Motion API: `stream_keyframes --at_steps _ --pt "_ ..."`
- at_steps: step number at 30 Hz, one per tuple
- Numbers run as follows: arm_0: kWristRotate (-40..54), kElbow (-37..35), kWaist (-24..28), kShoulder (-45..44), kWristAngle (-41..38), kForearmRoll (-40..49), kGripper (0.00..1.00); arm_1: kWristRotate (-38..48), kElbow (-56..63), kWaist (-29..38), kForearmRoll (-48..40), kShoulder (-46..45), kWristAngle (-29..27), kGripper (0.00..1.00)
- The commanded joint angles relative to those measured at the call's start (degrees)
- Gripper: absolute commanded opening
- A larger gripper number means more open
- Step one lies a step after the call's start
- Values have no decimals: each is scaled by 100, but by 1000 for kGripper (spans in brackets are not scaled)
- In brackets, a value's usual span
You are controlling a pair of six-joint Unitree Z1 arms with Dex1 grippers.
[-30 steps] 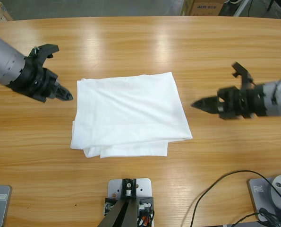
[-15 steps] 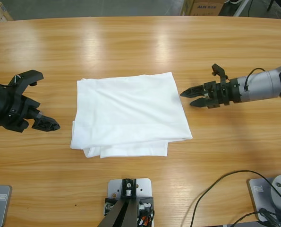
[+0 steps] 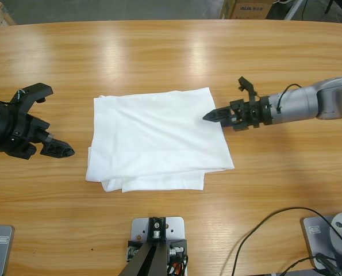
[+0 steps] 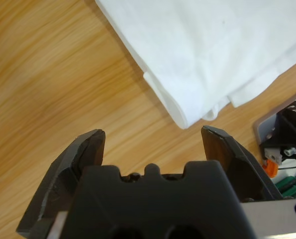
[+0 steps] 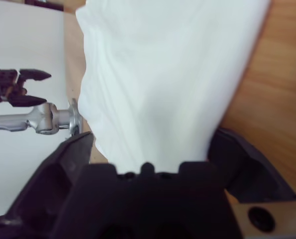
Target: Fold clothes
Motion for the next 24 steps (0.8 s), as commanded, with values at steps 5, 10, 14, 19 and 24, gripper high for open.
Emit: stream_keyframes --at_steps 5,10,14,19,24 --pt "20 218 -19 -26 -34 -128 757 246 713 298 -321 662 -343 810" --pt "20 257 -19 -35 -31 -128 757 309 820 298 -809 794 -234 783" --pt "20 245 -19 -31 -31 -163 757 395 811 300 -808 787 -250 518" --pt "20 280 -19 -45 -31 -163 757 395 802 430 -806 899 -225 515" --pt "20 271 -19 -54 -6 -172 757 404 802 467 -801 980 -236 107"
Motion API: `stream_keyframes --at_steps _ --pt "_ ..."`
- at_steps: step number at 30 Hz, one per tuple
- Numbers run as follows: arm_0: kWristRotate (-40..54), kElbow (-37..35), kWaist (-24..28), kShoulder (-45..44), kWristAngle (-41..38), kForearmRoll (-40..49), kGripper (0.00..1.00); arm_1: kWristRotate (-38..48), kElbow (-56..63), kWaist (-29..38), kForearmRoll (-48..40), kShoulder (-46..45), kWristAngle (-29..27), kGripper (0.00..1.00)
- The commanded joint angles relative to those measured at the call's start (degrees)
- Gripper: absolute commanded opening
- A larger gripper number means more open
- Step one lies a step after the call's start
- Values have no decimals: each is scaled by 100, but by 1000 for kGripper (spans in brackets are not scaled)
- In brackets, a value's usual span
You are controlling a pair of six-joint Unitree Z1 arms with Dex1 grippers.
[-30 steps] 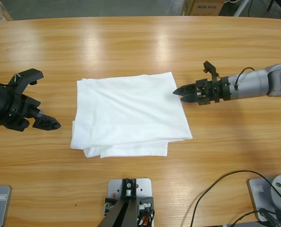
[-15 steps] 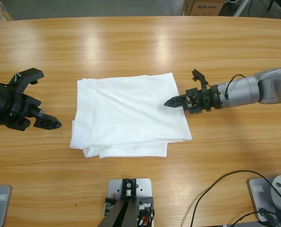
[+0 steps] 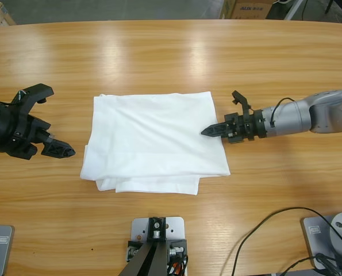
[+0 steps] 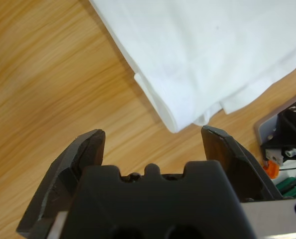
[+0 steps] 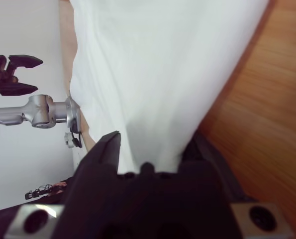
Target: Fold clothes
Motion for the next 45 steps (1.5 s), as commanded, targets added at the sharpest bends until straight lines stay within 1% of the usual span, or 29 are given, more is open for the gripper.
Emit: stream_keyframes --at_steps 1,5,8,11,13,17,20,24,28,30,35,38,40,43,45 --pt "20 200 -19 -54 4 -82 757 88 248 248 85 766 -220 0" --pt "20 223 -10 -65 22 -73 757 124 250 464 54 840 -381 0" --pt "20 243 8 -72 29 -82 757 143 266 468 38 759 -408 0" --pt "20 236 34 -72 31 -83 757 294 353 461 154 371 -550 0" --pt "20 236 43 -72 31 -99 757 299 345 380 718 -111 -844 0" --pt "20 267 43 -72 29 -117 757 268 153 257 2265 -1173 -1650 0" --pt "-43 320 43 -87 31 -210 761 243 -130 257 3151 -1651 -2118 0" --pt "-154 343 43 -105 29 -337 763 238 -315 273 3357 -1741 -2129 0" --pt "-165 367 43 -86 31 -352 766 212 -492 224 3901 -2166 -2468 0" --pt "-165 369 43 -61 31 -365 766 183 -564 213 4114 -2359 -2709 0" --pt "-165 461 43 -96 27 -382 766 -59 -1083 190 5193 -3001 -3670 0" --pt "-172 506 43 -98 24 -431 766 -191 -1266 6 5535 -3047 -3951 0" --pt "-180 499 43 -103 27 -454 765 -274 -1353 -195 5877 -3094 -4305 0" --pt "-182 534 43 -117 25 -460 766 -325 -1619 -462 6391 -3110 -4690 0" --pt "-182 575 43 -130 27 -460 766 -346 -1828 -664 6710 -2966 -4809 0"
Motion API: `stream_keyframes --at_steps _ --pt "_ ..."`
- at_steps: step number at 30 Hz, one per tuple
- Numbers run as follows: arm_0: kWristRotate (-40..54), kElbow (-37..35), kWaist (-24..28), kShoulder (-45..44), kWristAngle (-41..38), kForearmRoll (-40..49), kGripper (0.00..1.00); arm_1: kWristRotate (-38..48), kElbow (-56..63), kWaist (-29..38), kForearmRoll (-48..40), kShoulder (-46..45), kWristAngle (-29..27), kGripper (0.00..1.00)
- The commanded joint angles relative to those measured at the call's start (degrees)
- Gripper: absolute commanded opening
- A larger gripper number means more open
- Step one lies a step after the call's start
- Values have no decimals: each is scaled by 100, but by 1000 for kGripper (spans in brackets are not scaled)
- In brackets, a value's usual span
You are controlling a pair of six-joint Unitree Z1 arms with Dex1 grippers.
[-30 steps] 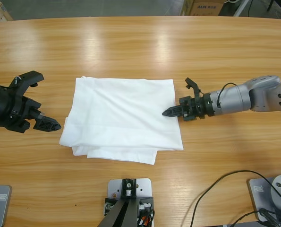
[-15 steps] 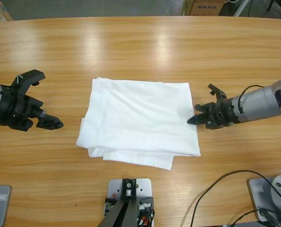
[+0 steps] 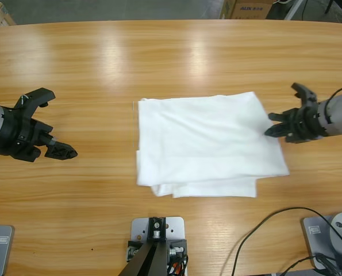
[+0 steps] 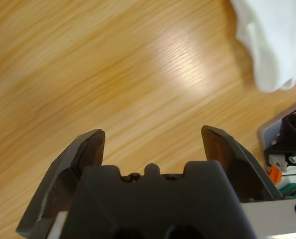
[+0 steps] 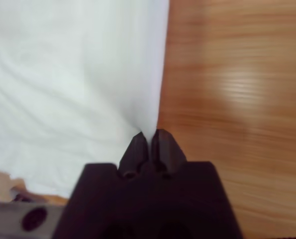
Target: Fold clothes
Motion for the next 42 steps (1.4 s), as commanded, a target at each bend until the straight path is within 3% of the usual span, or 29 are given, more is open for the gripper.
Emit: stream_keyframes --at_steps 1,7,16,23,34,42 --pt "-56 272 32 -129 23 -87 766 -228 -678 -737 1281 85 -852 0" --pt "-56 349 32 -162 30 -119 766 -470 -1354 -684 2193 124 -1402 0" --pt "-73 405 32 -111 23 -270 766 -126 -2701 1441 3227 214 -1606 0" --pt "-89 527 32 -99 21 -400 766 -1 -3381 2525 3327 901 -1493 0" --pt "-135 768 32 -99 23 -655 766 57 -4506 3155 3501 1783 -1296 0" --pt "-135 824 32 -34 27 -760 766 54 -5591 3995 3722 2476 -936 0"
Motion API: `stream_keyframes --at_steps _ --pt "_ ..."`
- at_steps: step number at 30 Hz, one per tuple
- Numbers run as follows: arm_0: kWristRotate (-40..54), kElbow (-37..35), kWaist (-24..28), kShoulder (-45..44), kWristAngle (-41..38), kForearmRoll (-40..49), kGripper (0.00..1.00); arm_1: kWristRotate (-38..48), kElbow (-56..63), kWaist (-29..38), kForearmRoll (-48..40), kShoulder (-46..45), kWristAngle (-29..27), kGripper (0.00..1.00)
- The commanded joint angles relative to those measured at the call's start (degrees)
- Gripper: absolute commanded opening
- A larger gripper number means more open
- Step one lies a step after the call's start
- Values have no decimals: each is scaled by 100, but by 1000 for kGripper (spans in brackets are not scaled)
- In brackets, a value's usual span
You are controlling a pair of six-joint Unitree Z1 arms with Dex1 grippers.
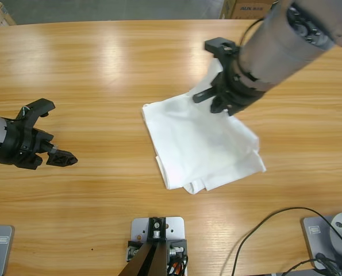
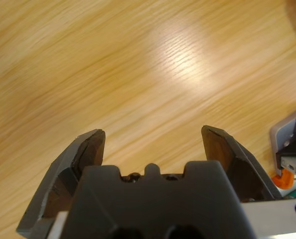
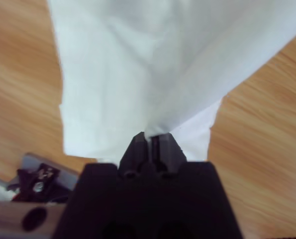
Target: Fold clothes
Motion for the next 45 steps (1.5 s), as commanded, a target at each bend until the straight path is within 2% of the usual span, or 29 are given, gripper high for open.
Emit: stream_keyframes --at_steps 1,9,17,27,28,29,30,31,36,40,41,43,45 --pt "-62 194 31 63 23 -151 766 52 -899 771 220 865 399 0" --pt "-62 220 31 41 30 -162 766 49 -971 864 111 1243 724 0" --pt "-62 282 31 6 30 -167 766 49 -1583 873 48 1626 1030 0" --pt "-53 355 112 -78 30 -158 766 84 -1646 949 -411 1953 1571 0" --pt "-53 366 132 -90 30 -158 766 84 -1646 959 -523 1957 1638 51" --pt "-53 369 146 -94 30 -162 766 84 -1644 987 -616 1932 1643 541" --pt "-53 369 146 -90 30 -164 766 80 -1630 1023 -731 1856 1610 941" --pt "-53 364 146 -85 30 -165 766 75 -1625 1044 -841 1761 1569 1000" --pt "-53 359 154 -87 30 -185 766 47 -1428 1049 -1722 1095 1793 1000" --pt "-53 369 154 -127 30 -178 766 49 -955 1049 -1715 399 1198 1000" --pt "-53 361 154 -134 30 -185 766 49 -765 1016 -1640 165 1040 968" --pt "-51 269 153 -140 30 -183 763 40 -262 843 -1587 -383 942 659" --pt "-11 -35 123 -133 12 -130 761 40 177 710 -1618 -789 958 598"
